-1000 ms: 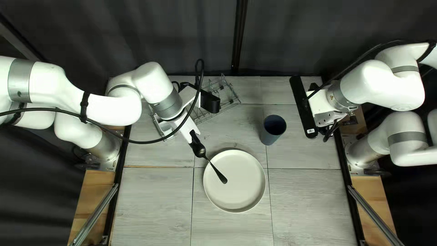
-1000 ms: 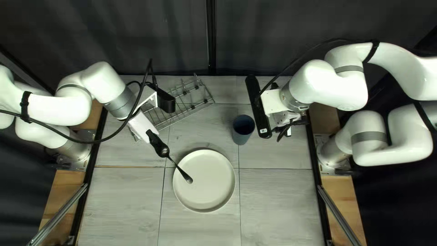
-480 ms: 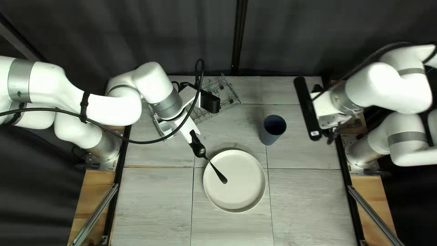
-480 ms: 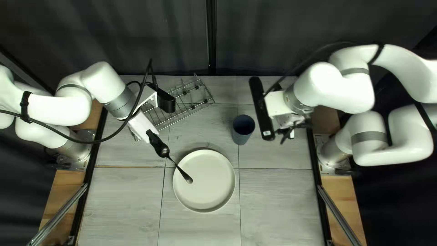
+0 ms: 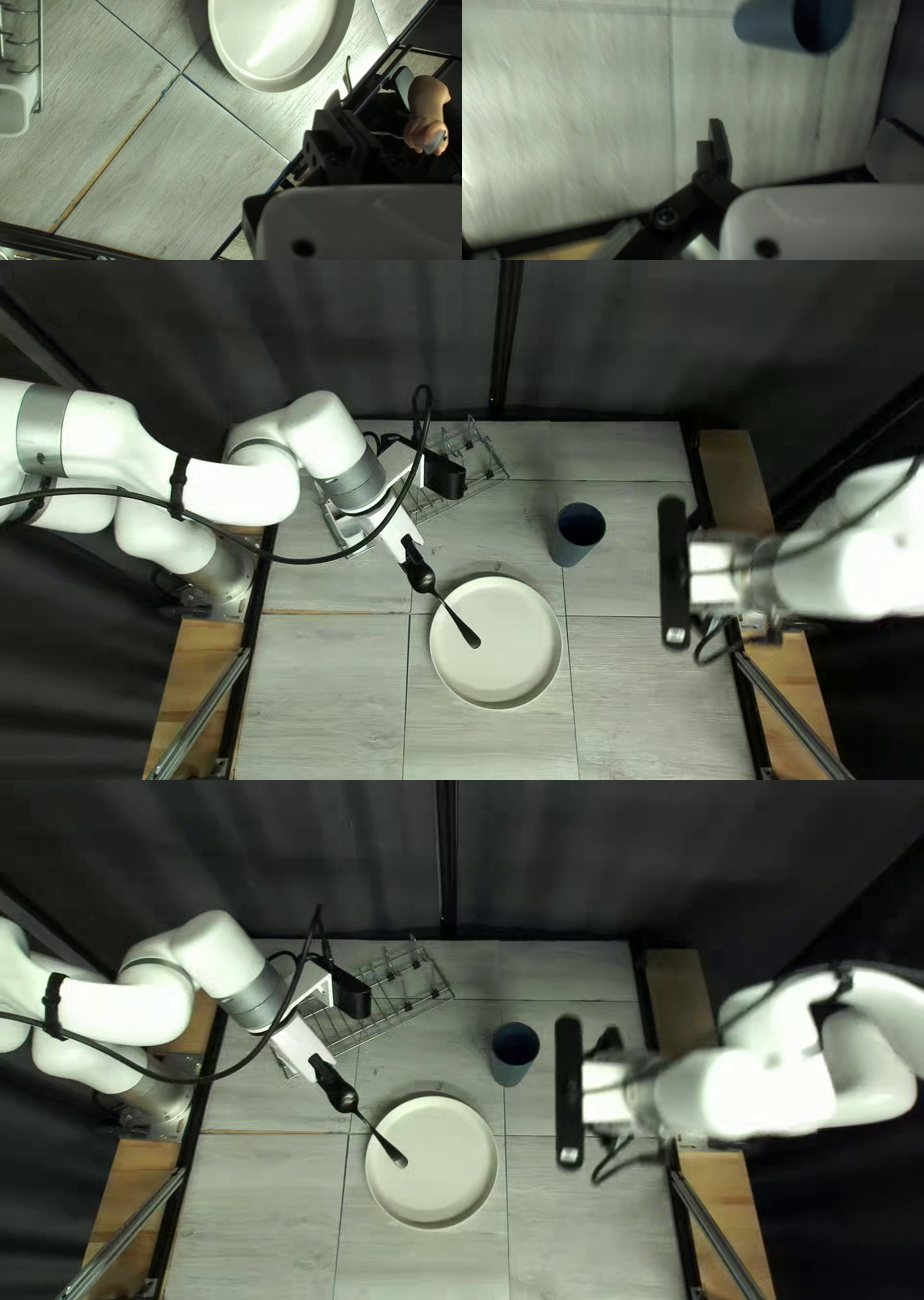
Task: Pick up and place plate onto table. Place down one fork to the left of the plate. Place spoon and knife to the right of the plate. Place cup above the knife and spoon
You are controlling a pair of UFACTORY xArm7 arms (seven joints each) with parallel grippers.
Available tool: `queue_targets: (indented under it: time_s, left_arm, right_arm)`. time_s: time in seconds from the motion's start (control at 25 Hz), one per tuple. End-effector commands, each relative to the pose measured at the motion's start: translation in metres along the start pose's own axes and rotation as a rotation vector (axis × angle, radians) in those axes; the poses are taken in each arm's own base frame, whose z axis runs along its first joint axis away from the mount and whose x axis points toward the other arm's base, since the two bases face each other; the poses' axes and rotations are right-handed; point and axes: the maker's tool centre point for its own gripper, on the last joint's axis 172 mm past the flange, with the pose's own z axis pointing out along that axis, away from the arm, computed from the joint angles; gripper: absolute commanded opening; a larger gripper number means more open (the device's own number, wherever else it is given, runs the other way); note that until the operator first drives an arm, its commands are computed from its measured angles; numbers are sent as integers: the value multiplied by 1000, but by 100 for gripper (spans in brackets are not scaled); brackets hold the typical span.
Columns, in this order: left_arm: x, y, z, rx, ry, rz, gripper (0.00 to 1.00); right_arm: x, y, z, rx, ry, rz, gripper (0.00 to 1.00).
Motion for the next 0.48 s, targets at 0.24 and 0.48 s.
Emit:
queue_targets:
  time_s: [0.24,0.48]
  left_arm:
    - [0,0,0,0,0,0,0]
    - [0,0,0,0,0,0,0]
  right_arm:
    - [64,-36,-3,11,78,32,100]
    - [116,-49,2,-16,166,276,100]
